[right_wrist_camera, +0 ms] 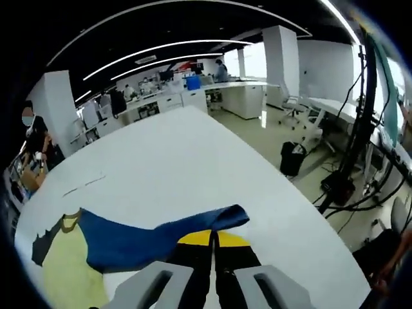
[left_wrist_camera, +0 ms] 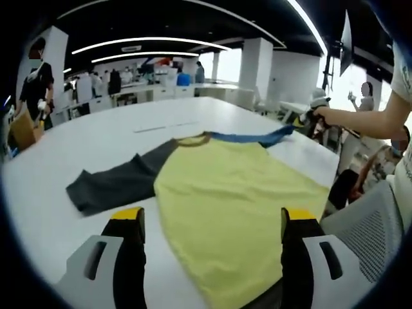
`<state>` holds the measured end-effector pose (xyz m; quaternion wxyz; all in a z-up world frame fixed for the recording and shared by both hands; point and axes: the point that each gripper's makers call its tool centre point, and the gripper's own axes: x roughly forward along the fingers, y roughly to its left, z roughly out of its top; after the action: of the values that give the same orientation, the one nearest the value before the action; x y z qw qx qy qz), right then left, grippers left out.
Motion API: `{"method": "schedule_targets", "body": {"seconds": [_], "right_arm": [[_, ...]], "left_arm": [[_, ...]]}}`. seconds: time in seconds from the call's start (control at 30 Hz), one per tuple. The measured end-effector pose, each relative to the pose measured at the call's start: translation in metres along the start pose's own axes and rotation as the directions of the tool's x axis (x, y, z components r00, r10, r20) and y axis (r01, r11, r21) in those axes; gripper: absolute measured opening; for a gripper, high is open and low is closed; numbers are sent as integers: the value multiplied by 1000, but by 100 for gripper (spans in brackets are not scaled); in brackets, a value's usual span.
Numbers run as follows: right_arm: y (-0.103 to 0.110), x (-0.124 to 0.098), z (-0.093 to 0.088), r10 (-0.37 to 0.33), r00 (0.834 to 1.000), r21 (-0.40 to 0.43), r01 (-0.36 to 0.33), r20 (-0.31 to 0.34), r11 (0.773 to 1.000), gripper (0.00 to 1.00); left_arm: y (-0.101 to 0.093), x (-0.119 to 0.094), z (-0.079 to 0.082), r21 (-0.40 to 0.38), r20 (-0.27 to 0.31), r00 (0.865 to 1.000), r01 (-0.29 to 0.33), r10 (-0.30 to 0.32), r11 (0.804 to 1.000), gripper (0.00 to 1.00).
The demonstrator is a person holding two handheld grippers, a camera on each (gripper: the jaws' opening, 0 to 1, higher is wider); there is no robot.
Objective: Fold the garment on the visible template until the final outline fits inside the template.
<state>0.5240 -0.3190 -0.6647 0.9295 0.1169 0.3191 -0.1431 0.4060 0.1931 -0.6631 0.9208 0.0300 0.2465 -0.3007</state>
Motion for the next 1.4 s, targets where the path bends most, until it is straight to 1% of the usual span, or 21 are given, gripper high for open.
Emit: {"method": "schedule_targets", "body": {"seconds": [0.1, 0.17, 0.33, 0.5, 0.6, 0.67, 0.77, 0.83, 0.9, 1.0, 1.07, 1.13, 1.23, 1.27, 1.3, 1.4], "right_arm": [[-2, -4, 5, 12, 1000, -18, -12, -14, 1000, 0], [-4, -8, 10, 24, 1000, -18, -25, -19, 1000, 0], [-16, -13, 17, 24, 999, -30, -26, -41, 999, 0], [-17, -26, 14, 23, 998, -33, -25, -60, 999, 0], [-18, -29, 14, 21, 998, -33, -23, -65, 999, 0], [-22, -29, 13, 14, 997, -41, -17, -81, 999, 0], [-24, -31, 10, 18, 994, -29, -21, -107, 999, 0], [-38, -19, 12, 19, 991, -22, -22, -129, 1000, 0], [-46, -15, 12, 13, 990, -22, -16, -141, 1000, 0], [-51, -13, 8, 32, 982, -13, -35, -185, 999, 0], [-49, -15, 4, 28, 980, -17, -32, -195, 999, 0], [-55, -14, 3, 21, 977, -43, -31, -210, 999, 0], [-59, -13, 2, 28, 973, -51, -40, -228, 998, 0], [-58, -15, 1, 28, 973, -50, -40, -228, 998, 0], [-61, -13, 3, 28, 973, -63, -43, -227, 997, 0], [-72, -10, 0, 1, 971, -103, -27, -240, 994, 0]], "left_arm": [[-2, 2, 2, -8, 11, 1000, 5, -5, 1000, 84], [-3, 3, 2, -1, 6, 1000, 7, -7, 1000, 84], [-4, 5, 2, -2, 5, 1000, 12, -12, 1000, 84], [-6, 5, 4, -11, 21, 1000, 16, -15, 1000, 85], [-8, 6, 1, -8, 8, 1000, 22, -22, 1000, 86], [-7, 6, 0, -9, 5, 1000, 21, -21, 1000, 86], [-7, 5, 1, -17, 12, 1000, 22, -22, 1000, 86], [-7, 4, 1, -21, 12, 1000, 21, -21, 1000, 87], [-7, 4, 0, -19, 6, 1000, 20, -19, 1000, 87], [-7, 4, -2, -24, 4, 1000, 21, -21, 1000, 87], [-8, 4, -1, -24, 8, 1000, 21, -21, 999, 87], [-8, 5, -2, -20, 2, 1000, 21, -21, 1000, 88], [-9, 5, -3, -21, -1, 1000, 24, -24, 999, 88], [-9, 5, -2, -22, 1, 1000, 24, -24, 999, 88], [-9, 5, -1, -21, 3, 1000, 24, -24, 1000, 88], [-9, 6, -1, -16, 1, 1000, 23, -23, 1000, 88]]}}
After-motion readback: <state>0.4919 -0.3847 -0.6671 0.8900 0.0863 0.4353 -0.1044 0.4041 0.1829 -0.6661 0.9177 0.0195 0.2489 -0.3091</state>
